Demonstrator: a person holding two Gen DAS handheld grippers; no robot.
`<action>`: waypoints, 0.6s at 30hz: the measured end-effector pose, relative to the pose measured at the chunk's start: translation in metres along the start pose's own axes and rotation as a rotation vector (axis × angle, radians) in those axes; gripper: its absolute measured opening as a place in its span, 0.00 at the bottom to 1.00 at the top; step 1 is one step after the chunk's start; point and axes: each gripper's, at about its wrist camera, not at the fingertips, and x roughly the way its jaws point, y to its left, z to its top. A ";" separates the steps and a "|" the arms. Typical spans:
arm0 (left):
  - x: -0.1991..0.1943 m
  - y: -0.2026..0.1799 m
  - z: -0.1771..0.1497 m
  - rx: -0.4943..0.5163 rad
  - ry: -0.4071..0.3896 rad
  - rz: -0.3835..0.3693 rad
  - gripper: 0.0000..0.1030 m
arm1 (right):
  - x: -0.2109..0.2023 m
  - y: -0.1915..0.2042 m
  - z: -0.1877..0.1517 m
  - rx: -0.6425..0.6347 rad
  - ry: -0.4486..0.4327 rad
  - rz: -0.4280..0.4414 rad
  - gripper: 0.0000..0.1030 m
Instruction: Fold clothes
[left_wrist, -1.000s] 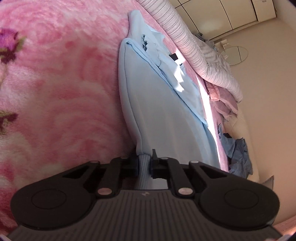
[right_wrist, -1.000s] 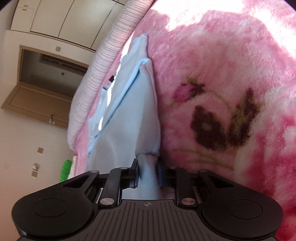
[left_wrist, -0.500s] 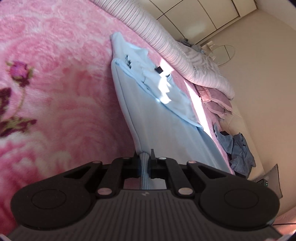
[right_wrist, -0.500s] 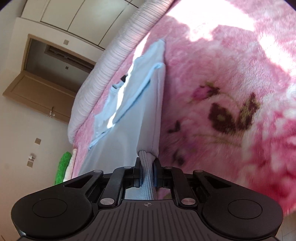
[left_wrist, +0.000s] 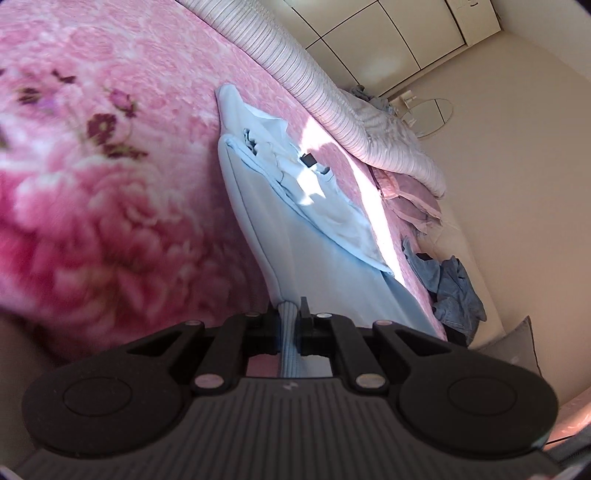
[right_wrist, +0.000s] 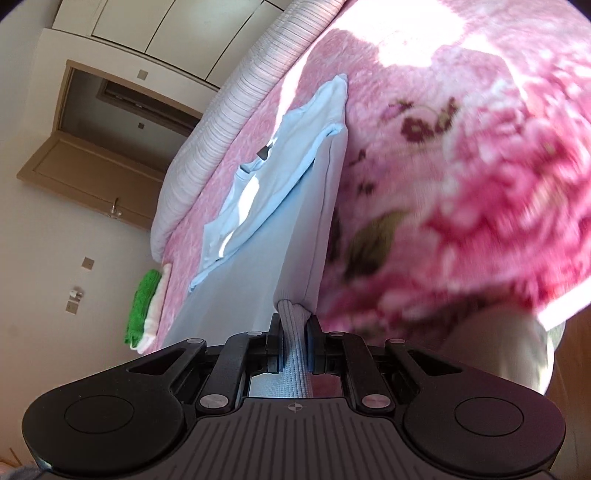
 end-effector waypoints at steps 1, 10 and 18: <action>-0.006 -0.001 -0.004 -0.002 0.002 0.000 0.04 | -0.005 0.002 -0.006 -0.001 0.002 -0.001 0.10; -0.049 -0.007 -0.037 -0.037 0.010 -0.006 0.04 | -0.041 0.015 -0.053 0.018 0.027 -0.028 0.10; -0.040 -0.023 0.012 -0.006 -0.006 -0.058 0.04 | -0.045 0.044 -0.023 -0.069 0.002 -0.012 0.10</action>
